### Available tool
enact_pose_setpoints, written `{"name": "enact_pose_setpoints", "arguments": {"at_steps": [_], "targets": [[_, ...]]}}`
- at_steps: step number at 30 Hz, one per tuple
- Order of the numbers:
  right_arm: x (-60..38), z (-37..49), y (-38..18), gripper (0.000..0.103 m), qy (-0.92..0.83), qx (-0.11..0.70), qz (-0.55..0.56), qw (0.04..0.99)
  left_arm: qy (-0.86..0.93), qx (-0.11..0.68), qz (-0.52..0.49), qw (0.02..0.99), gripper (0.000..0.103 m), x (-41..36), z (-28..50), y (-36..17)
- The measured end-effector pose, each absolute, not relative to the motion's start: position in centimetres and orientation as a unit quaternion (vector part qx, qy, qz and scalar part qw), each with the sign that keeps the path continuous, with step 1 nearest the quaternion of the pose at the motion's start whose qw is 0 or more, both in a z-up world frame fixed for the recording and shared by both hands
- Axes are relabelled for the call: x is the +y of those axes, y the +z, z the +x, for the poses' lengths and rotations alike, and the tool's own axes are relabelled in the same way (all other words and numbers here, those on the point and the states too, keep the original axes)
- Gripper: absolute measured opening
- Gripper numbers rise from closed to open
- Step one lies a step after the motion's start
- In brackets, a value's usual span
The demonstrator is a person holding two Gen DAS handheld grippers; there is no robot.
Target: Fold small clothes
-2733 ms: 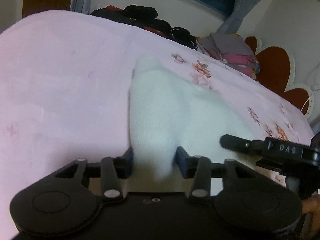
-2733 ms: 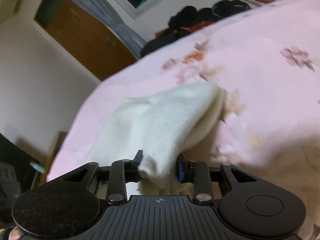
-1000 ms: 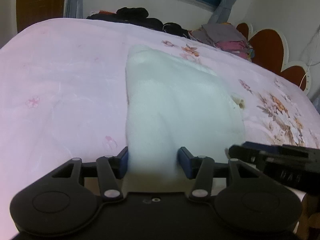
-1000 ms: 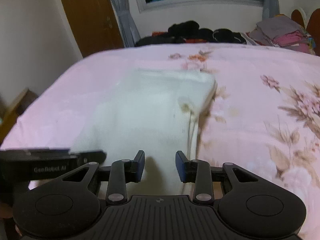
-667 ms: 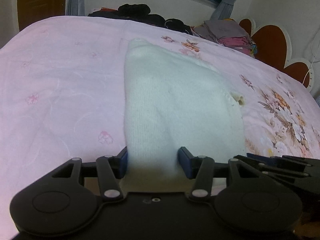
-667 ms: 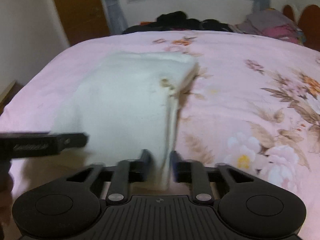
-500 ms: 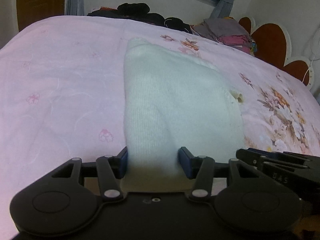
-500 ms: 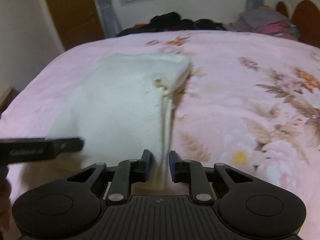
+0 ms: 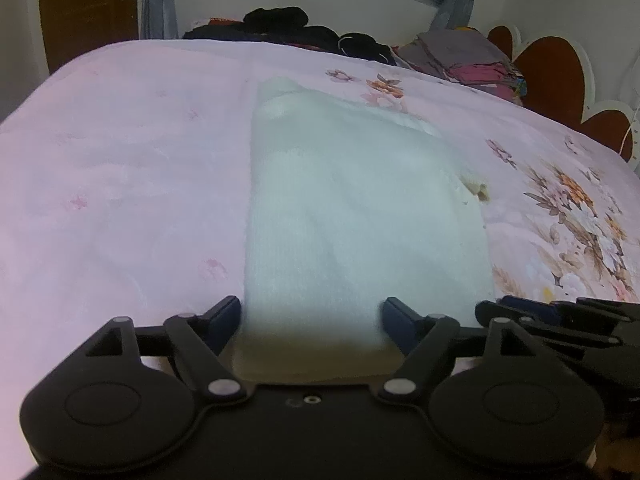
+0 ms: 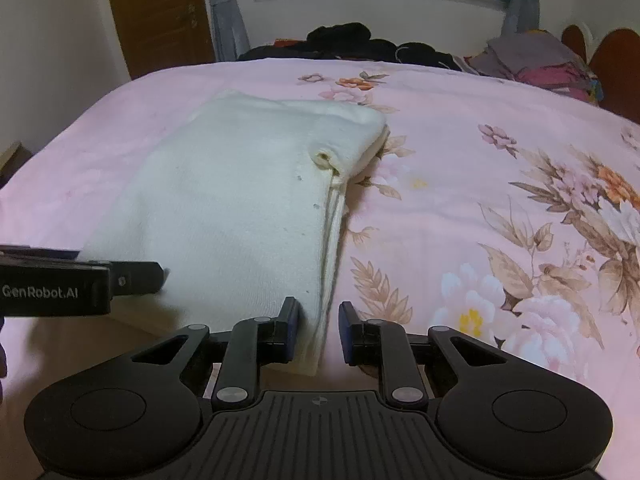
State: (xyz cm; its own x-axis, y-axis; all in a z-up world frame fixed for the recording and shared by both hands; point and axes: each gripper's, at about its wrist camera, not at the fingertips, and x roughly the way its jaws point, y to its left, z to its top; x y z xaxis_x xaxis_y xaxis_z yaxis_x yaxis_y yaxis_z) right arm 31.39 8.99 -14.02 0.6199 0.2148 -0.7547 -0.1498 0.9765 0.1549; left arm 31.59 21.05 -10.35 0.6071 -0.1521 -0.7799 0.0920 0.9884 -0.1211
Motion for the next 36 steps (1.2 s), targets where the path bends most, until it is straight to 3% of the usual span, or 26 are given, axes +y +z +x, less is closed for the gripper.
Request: {"name": "enact_pose_setpoints", "arguments": {"at_steps": [7,14,19,22,27,31,36], "targets": [[8.3,32.2,-11.4,0.02,0.097,0.378,0.074,0.918,-0.049,0.389,-0.025,0.92,0.084,21.7,32.5,-8.0],[9.5,36.0,-10.5,0.02,0.094,0.345,0.065,0.931,-0.049,0.377,-0.026,0.925,0.076,21.2,36.3,-8.4],[10.9,38.3,-10.6,0.02,0.095,0.334,0.026,0.938,-0.056,0.4,-0.019,0.915,0.076,20.2,38.4,-10.4],[11.0,39.8,-13.3,0.02,0.079,0.367,-0.015,0.927,-0.061,0.405,-0.025,0.912,0.083,20.5,38.5,-11.0],[9.9,40.1,-14.3,0.02,0.065,0.367,0.019,0.928,-0.059,0.418,-0.029,0.906,0.103,21.0,38.6,-11.1],[7.9,39.8,-14.9,0.02,0.049,0.373,0.111,0.92,-0.055,0.432,-0.032,0.899,0.103,21.5,38.5,-11.2],[7.7,39.0,-12.8,0.021,0.063,0.374,0.11,0.919,-0.037,0.45,-0.025,0.892,0.103,21.9,37.9,-10.3]]}}
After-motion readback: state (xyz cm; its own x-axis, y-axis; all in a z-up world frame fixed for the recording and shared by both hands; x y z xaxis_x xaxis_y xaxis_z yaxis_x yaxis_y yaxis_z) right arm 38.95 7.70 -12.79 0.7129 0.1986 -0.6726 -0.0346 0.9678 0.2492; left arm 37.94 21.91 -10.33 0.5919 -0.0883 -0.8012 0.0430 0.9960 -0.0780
